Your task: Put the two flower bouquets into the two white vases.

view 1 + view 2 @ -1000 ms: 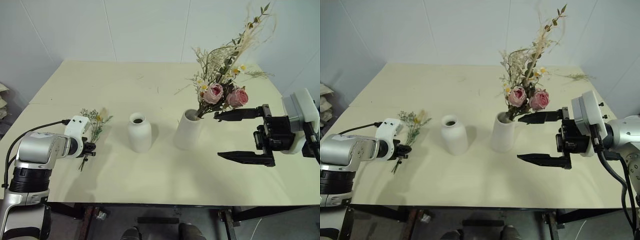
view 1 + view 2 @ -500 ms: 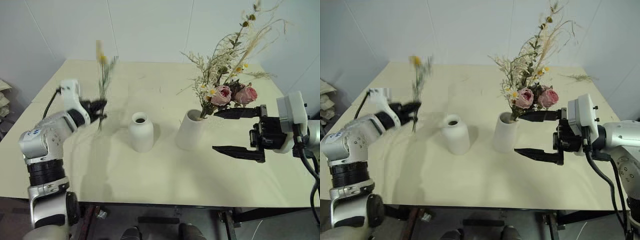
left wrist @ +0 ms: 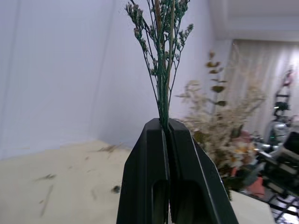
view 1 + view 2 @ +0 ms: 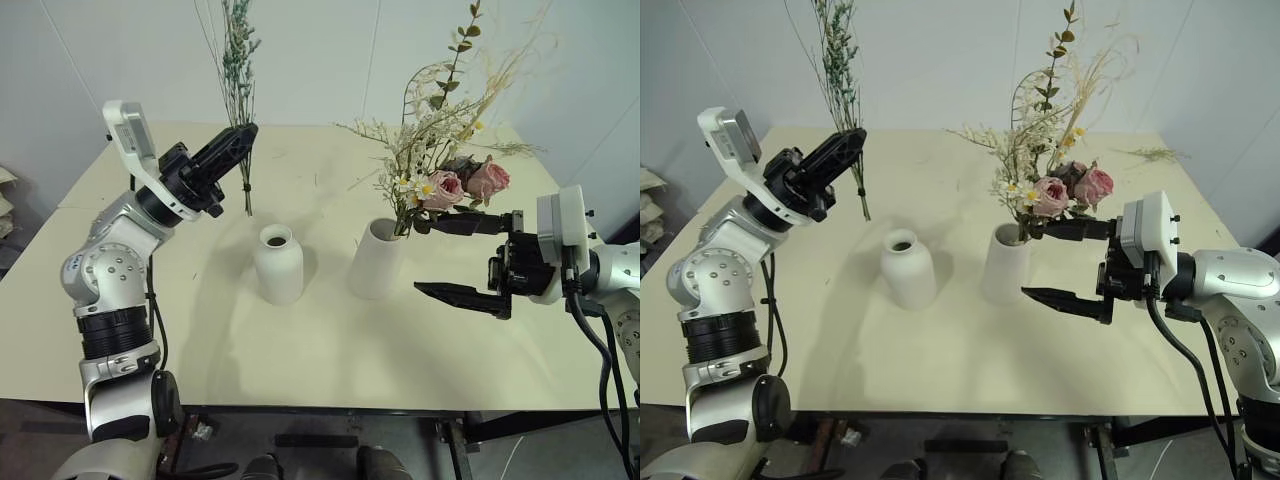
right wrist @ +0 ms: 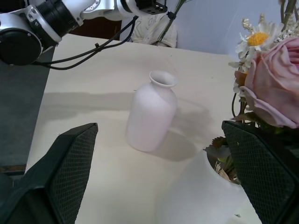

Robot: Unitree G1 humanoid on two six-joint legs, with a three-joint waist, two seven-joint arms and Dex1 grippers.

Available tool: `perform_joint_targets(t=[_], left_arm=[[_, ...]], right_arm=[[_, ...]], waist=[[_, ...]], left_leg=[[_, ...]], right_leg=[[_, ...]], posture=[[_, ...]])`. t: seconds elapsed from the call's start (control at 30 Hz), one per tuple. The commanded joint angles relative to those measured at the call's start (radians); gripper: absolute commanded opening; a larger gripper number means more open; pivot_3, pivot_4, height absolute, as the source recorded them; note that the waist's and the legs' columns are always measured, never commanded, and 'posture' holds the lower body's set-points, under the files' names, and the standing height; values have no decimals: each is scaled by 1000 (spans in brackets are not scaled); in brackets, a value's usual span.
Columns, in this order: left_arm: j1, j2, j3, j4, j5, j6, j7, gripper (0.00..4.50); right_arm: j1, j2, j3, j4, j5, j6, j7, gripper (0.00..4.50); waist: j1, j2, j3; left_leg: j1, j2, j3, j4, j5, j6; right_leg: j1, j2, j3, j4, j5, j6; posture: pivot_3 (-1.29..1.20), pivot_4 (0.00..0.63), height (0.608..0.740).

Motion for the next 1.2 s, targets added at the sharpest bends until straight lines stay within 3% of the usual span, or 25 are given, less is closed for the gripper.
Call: perform_joint_targets(t=[0.03, 0.53, 1.0, 1.13, 1.2], left_arm=[[-17, -27, -8, 16, -20, -90, -38, 42], [94, -148, -62, 200, 80, -444, -111, 42], [91, -156, -108, 240, 103, -474, -127, 42], [107, -153, -113, 263, 127, -516, -133, 948], [120, -150, -120, 263, 135, -529, -152, 1616]], right_arm=[[7, 11, -26, -22, 8, -13, -28, 4500], [43, 21, -49, -86, 45, 23, -146, 4500], [52, 17, -53, -120, 67, 46, -196, 4500], [48, 14, -56, -119, 69, 48, -199, 4500], [46, 13, -56, -117, 69, 47, -200, 4500]], waist=[[0, 0, 0], [3, 0, 0], [2, 0, 0], [1, 0, 0], [1, 0, 0]], left_leg=[[0, 0, 0, 0, 0, 0], [0, 0, 0, 1, 0, 0], [0, 0, 0, 1, 0, 1], [0, 0, 0, 2, 0, 1], [0, 0, 0, 1, 0, 1]], right_leg=[[0, 0, 0, 0, 0, 0], [1, 0, 0, -1, 1, 1], [1, 0, 0, -1, 1, 1], [1, 0, 0, -2, 1, 1], [1, 0, 0, -2, 1, 1]], posture=[[0, 150, 740], [0, 150, 740], [0, 150, 740], [0, 150, 740], [0, 150, 740]])
